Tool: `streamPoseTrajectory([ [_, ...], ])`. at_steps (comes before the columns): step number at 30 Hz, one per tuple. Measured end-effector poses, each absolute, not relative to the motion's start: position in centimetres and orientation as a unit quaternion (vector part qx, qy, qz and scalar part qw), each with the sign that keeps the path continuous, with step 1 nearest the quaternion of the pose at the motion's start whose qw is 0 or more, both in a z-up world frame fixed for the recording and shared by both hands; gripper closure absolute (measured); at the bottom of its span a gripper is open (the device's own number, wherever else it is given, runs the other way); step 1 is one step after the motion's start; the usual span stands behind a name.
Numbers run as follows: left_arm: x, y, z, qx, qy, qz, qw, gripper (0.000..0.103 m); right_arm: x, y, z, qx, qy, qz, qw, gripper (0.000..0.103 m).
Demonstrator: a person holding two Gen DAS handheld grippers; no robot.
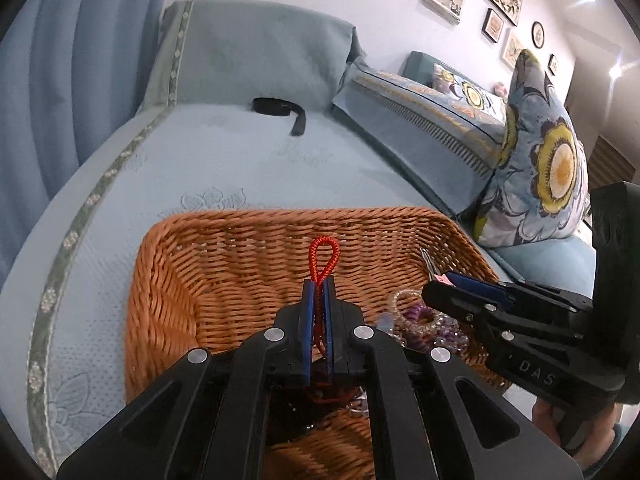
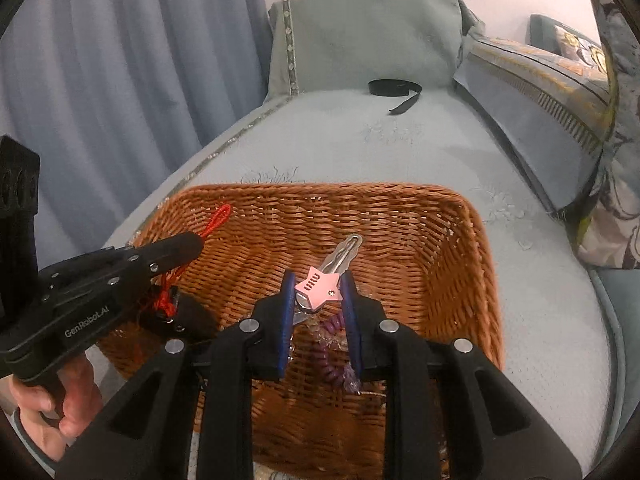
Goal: Organize jewelry
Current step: 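Carry the tassel and pink star keys into the basket and open both tools, then grasp the cream coil hair tie with the right tool while the left tool grasps a gold charm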
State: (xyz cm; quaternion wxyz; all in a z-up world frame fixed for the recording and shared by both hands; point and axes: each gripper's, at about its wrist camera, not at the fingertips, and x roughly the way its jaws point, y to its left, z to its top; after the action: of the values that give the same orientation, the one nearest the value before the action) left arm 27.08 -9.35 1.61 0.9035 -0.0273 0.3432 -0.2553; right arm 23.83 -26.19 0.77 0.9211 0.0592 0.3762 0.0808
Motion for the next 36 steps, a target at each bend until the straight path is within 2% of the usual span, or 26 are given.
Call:
streamPoseTrajectory([
  [3, 27.3, -9.4, 1.3, -0.029, 0.351, -0.257, 0.900, 0.099, 24.0, -26.0, 0.2, 0.064, 0.383, 0.083, 0.918, 0.082],
  [5, 27.2, -9.3, 1.2, -0.033, 0.355, -0.263, 0.897, 0.079, 24.3, -26.3, 0.0, 0.068, 0.389, 0.083, 0.915, 0.081],
  [6, 26.8, -9.0, 1.4, -0.038, 0.349, -0.265, 0.898, 0.058, 24.3, -26.3, 0.1, 0.071, 0.390, 0.084, 0.914, 0.076],
  [7, 26.2, -8.9, 1.8, -0.039, 0.341, -0.264, 0.901, 0.053, 24.3, -26.5, 0.2, 0.074, 0.388, 0.083, 0.915, 0.070],
  [9, 25.4, -8.6, 2.4, -0.042, 0.333, -0.273, 0.902, 0.053, 23.7, -26.9, 0.8, 0.074, 0.377, 0.081, 0.920, 0.060],
  [22, 14.5, -5.6, 7.5, -0.049, 0.267, -0.322, 0.907, 0.053, 13.5, -29.1, 4.9, 0.107, 0.330, 0.086, 0.934, 0.060],
  [33, 8.7, -5.3, 0.2, -0.018, 0.342, -0.301, 0.890, 0.053, 8.2, -27.5, 0.2, 0.079, 0.351, 0.075, 0.930, 0.060],
  [36, 8.6, -5.4, -1.8, -0.006, 0.364, -0.302, 0.881, 0.053, 8.7, -27.2, -1.1, 0.090, 0.362, 0.076, 0.925, 0.066],
])
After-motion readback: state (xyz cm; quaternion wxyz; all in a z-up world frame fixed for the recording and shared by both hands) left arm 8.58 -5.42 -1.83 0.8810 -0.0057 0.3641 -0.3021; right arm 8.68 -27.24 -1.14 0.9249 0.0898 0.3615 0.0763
